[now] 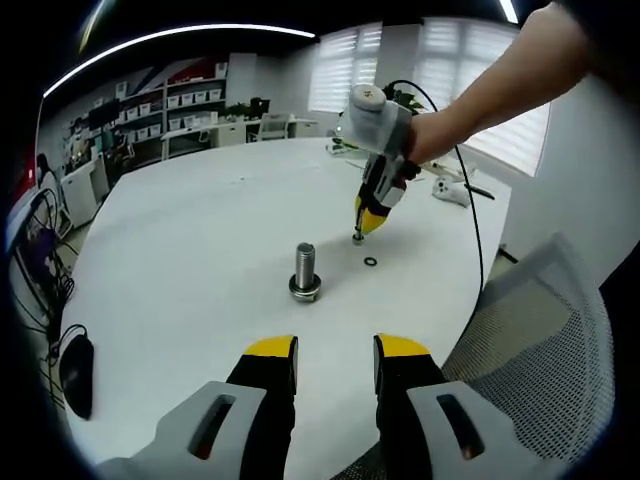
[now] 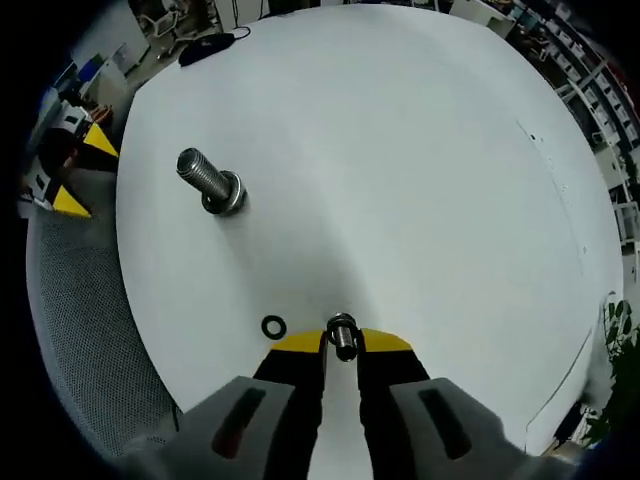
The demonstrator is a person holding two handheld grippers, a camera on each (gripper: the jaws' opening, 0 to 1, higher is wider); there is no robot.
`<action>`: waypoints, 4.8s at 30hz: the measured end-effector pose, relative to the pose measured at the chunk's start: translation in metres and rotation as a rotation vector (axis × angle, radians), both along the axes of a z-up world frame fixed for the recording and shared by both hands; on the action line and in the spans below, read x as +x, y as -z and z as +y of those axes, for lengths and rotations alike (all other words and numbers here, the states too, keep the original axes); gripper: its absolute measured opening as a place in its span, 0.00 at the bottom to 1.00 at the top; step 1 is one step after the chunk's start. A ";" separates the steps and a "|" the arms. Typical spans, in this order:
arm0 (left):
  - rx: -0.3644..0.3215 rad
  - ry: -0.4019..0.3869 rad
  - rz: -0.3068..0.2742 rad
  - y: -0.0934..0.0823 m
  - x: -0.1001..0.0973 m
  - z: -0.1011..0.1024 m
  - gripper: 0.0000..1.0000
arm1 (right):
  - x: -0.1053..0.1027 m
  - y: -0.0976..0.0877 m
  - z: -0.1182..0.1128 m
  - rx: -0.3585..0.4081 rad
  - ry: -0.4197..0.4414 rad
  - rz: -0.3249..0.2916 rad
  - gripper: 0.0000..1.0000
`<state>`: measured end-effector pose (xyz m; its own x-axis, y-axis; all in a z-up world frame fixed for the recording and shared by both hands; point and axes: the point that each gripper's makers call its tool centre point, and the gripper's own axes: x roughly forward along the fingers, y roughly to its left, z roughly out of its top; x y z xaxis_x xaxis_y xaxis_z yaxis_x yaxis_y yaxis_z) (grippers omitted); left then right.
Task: Place the washer onto the threaded stud by aligning its center hole with the stud, sliding it down to the base, and recovering from edge contact or off-axis alignment until the washer reaches the visible bottom stop.
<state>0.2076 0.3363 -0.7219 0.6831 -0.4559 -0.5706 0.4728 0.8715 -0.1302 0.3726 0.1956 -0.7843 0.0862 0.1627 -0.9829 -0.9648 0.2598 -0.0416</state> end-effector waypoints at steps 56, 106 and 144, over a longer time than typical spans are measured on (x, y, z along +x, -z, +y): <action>0.032 0.049 -0.002 0.002 -0.002 -0.008 0.29 | -0.035 -0.013 -0.020 0.097 0.138 -0.054 0.30; 0.000 0.016 0.000 0.000 -0.001 -0.004 0.29 | -0.048 0.019 0.010 0.054 0.081 0.011 0.18; -0.007 0.009 -0.003 -0.001 -0.002 -0.002 0.29 | -0.057 0.011 0.006 0.017 0.006 0.001 0.13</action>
